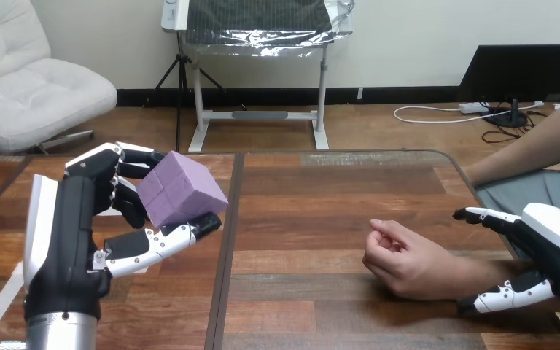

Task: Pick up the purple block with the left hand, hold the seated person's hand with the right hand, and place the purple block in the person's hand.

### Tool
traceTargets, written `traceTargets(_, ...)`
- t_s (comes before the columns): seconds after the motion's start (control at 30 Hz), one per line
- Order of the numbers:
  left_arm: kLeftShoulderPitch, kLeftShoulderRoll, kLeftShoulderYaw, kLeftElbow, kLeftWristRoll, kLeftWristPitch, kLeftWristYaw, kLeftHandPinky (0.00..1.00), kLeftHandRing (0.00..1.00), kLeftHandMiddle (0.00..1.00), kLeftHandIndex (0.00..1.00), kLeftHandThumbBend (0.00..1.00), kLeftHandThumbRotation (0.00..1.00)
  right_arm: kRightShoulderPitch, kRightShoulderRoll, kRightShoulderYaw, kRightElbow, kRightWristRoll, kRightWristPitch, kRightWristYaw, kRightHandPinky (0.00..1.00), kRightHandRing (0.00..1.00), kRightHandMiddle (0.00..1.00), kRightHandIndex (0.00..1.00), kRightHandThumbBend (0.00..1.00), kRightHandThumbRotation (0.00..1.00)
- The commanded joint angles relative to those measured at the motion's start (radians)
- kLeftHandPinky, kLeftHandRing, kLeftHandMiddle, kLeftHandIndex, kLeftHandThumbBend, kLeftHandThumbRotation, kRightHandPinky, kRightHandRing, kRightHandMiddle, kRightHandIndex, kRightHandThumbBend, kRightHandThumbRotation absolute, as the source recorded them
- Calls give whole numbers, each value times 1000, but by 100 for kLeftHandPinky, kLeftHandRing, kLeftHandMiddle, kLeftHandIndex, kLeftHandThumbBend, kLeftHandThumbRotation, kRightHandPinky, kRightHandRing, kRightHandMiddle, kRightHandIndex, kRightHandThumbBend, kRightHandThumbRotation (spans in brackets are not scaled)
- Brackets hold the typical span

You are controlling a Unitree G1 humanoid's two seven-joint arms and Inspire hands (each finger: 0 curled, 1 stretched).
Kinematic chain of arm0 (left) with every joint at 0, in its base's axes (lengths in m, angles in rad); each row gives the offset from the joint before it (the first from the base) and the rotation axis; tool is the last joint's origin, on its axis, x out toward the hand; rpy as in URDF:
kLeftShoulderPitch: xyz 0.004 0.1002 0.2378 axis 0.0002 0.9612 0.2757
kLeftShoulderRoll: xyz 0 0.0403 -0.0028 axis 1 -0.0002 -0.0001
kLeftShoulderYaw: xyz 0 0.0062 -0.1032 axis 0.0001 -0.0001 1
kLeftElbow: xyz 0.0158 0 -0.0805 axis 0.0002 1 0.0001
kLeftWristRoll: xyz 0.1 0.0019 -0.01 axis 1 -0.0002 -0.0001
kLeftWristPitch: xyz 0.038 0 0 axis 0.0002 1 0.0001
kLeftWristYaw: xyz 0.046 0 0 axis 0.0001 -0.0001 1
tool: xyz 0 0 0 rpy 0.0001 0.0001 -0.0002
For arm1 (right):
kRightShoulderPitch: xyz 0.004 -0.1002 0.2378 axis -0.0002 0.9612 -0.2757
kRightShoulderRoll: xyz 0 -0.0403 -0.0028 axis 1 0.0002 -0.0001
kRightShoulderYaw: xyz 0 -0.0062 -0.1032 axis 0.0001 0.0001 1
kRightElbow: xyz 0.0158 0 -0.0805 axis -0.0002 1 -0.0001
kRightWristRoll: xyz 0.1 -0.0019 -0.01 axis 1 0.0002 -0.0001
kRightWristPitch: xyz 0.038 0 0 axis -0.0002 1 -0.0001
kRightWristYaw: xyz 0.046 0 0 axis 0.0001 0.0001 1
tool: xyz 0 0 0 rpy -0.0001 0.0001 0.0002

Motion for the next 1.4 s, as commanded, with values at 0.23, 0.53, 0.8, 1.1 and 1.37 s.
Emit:
traceTargets(0.23,-24,-8,15,-3,-19,-37,-3,26,31,36,40,68,0,-113,-77,48,59,-44,-9,-4,92,90,89,90,100,40)
traceTargets(0.53,-25,-10,19,-1,-20,-38,-4,26,31,36,40,68,0,-131,-91,75,82,-63,-3,-8,92,89,89,90,100,37)
traceTargets(0.8,-25,-14,19,-6,-23,-33,-8,26,31,36,40,68,0,-142,-94,91,95,-89,8,-18,90,88,89,89,100,31)
traceTargets(1.1,-27,-14,19,-7,-20,-35,-10,26,31,36,40,68,0,-151,-93,117,114,-127,8,-52,87,87,87,87,98,27)
traceTargets(1.37,-28,-15,20,-2,-24,-44,-12,25,31,36,40,67,0,-160,-89,140,132,-142,19,-63,85,86,86,86,98,24)
